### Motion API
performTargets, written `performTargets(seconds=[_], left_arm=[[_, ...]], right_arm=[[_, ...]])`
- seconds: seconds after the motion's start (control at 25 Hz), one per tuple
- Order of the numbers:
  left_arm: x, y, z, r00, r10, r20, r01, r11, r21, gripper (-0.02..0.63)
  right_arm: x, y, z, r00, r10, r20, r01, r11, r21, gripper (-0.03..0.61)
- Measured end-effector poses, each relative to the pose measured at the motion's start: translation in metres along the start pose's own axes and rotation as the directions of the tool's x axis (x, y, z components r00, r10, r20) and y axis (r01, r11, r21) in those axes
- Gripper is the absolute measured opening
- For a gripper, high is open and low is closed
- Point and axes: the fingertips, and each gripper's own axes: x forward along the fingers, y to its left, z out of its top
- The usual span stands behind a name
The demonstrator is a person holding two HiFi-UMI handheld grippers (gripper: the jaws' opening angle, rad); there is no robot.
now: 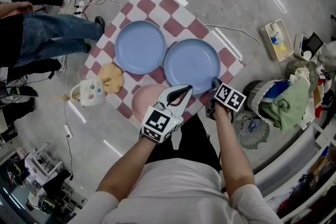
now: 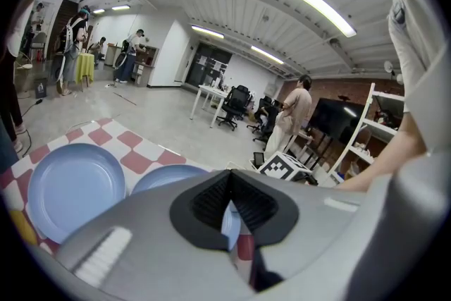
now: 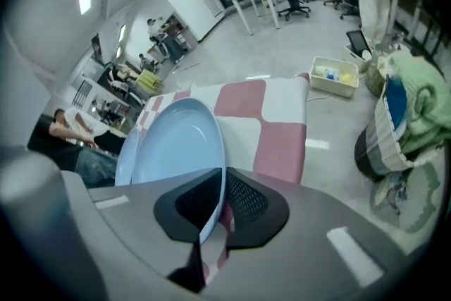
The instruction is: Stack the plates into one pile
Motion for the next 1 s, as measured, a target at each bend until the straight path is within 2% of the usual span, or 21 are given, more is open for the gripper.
performTargets(seconds=[0.08, 0.32, 0.68, 1.0], left_arm=[[-0.003, 0.002, -0.001, 1.0, 0.003, 0.003, -0.003, 1.0, 0.002, 0.006], [-0.014, 0.004, 0.002, 1.0, 0.006, 0.021, -0.006, 1.0, 0.005, 0.006], [-0.044, 0.002, 0.009, 0.998, 0.018, 0.064, -0.019, 1.0, 0.017, 0.006], [-0.082, -0.007, 0.007, 0.994, 0.025, 0.106, -0.027, 1.0, 0.016, 0.006]], right_arm=[[-0.001, -0.001, 0.004, 1.0, 0.026, 0.009, -0.026, 0.998, 0.063, 0.032], [-0.01, 0.001, 0.014, 0.998, 0.048, 0.036, -0.052, 0.993, 0.109, 0.034], [-0.044, 0.017, 0.011, 0.993, 0.086, 0.086, -0.097, 0.987, 0.126, 0.035], [-0.074, 0.04, -0.016, 0.986, 0.123, 0.114, -0.138, 0.982, 0.127, 0.035]])
